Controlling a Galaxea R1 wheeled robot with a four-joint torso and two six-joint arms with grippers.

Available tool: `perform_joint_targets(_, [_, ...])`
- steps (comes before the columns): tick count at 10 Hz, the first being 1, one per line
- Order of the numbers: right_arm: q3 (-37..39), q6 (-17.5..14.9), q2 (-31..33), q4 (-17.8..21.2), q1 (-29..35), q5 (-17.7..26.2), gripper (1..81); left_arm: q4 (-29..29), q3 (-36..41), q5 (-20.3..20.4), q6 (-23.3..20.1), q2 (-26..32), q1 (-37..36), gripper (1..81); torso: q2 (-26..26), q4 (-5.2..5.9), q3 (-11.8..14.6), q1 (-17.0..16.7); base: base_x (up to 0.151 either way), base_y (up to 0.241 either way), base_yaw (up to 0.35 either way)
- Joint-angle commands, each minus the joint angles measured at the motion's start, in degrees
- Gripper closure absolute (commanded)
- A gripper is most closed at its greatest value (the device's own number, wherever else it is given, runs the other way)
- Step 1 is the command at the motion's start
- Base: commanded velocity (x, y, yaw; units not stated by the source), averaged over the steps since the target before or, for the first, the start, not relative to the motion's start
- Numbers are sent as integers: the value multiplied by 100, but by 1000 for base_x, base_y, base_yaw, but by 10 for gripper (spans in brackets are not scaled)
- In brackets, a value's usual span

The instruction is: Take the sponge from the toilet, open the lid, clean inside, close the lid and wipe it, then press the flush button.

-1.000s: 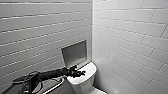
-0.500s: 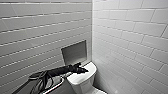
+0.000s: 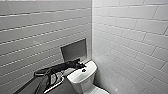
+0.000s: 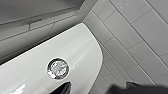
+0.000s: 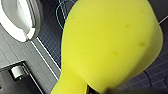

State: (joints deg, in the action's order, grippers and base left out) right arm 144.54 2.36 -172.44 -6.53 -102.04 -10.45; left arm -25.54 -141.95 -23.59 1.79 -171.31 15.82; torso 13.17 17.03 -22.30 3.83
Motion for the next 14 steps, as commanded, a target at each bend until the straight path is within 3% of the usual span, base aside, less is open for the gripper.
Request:
perform_joint_targets(1, [-85, -26, -57, -146, -32, 412, 811, -30, -332, -164, 14, -210, -1357, 10, 0, 0, 17, 0, 0, 0, 0])
perform_joint_targets(5, [-94, -26, -83, -146, 20, 412, 811, 225, -1000, -164, 14, -623, -1481, 10, -7, 0, -103, 6, 0, 0, 0])
perform_joint_targets(6, [-94, -34, -101, -146, 3, 412, 811, 234, -1134, -164, 14, -676, -1481, 811, -7, 0, -103, 6, 0, 0, 0])
perform_joint_targets(9, [-94, -34, -109, -146, -15, 412, 811, 260, -1397, -120, 14, -738, -1463, 811, -7, 0, -105, 6, 0, 0, 0])
perform_joint_targets(13, [-103, -34, -136, -164, -15, 412, 811, 471, -1810, -23, 14, -852, -1367, 811, -7, 0, -726, 2, 0, 0, 0])
perform_joint_targets(14, [-103, -43, -145, -208, -15, 412, 811, 497, -1828, 3, 14, -843, -1367, 811, -7, 0, -479, 5, 0, 0, 0])
